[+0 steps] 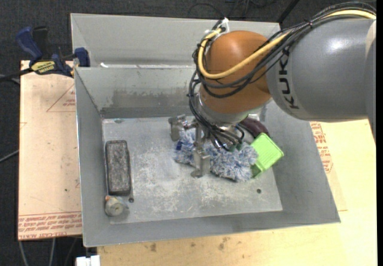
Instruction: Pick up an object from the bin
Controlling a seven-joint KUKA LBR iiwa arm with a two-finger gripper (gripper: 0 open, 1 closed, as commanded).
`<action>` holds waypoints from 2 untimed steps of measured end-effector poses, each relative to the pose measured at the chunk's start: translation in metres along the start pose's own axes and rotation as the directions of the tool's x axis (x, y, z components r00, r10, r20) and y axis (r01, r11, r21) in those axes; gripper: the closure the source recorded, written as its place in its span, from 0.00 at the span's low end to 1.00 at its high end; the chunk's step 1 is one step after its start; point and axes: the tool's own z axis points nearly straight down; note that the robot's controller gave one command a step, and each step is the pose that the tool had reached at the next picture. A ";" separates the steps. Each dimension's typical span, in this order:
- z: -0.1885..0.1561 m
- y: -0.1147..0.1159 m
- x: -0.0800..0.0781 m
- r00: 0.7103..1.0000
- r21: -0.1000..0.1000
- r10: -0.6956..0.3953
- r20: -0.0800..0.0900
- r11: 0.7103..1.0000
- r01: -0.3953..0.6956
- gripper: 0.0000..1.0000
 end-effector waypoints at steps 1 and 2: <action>0.016 -0.026 -0.006 0.996 0.000 0.088 -0.007 0.996 -0.088 0.00; 0.028 -0.033 0.004 0.944 0.003 0.330 -0.009 0.944 -0.330 0.00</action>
Offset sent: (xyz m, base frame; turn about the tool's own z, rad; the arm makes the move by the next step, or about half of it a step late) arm -0.0125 -0.0501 -0.0506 0.0601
